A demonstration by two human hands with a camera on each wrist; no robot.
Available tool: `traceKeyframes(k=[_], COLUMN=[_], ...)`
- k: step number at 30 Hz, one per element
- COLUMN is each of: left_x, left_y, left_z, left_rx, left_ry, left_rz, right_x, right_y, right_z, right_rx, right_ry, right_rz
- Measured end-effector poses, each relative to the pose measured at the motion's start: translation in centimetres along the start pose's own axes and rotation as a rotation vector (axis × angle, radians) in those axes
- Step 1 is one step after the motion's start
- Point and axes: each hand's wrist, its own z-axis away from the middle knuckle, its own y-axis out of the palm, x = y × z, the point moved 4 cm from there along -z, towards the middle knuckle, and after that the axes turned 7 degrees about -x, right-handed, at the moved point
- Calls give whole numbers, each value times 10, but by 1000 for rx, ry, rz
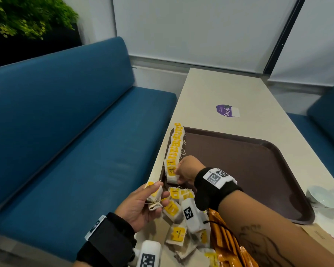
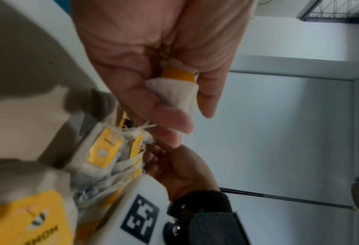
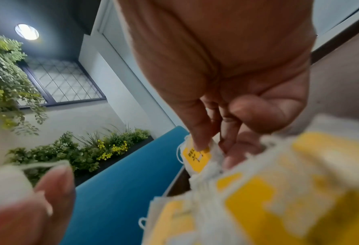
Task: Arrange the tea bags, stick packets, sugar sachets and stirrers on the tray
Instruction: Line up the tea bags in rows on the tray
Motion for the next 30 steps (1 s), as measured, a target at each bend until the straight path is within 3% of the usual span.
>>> traceKeyframes(k=[4, 7, 14, 19, 21, 30], left_x=[-4, -5, -6, -7, -7, 6], left_y=[-7, -13, -15, -9, -6, 22], left_z=[-1, -4, -10, -7, -5, 6], left_rx=[3, 7, 35, 51, 54, 85], left_ry=[7, -12, -48, -27, -26, -23], left_rz=[-17, 6, 1, -36, -62, -218], right_x=[1, 3, 3, 2, 6, 9], right_y=[12, 16, 14, -7, -20, -21], right_z=[-13, -14, -13, -1, 14, 87], right_rx=[2, 27, -37, -174, -181, 213], right_ry=[74, 215, 255, 46, -66, -346], right_rz=[13, 31, -2, 17, -105, -97])
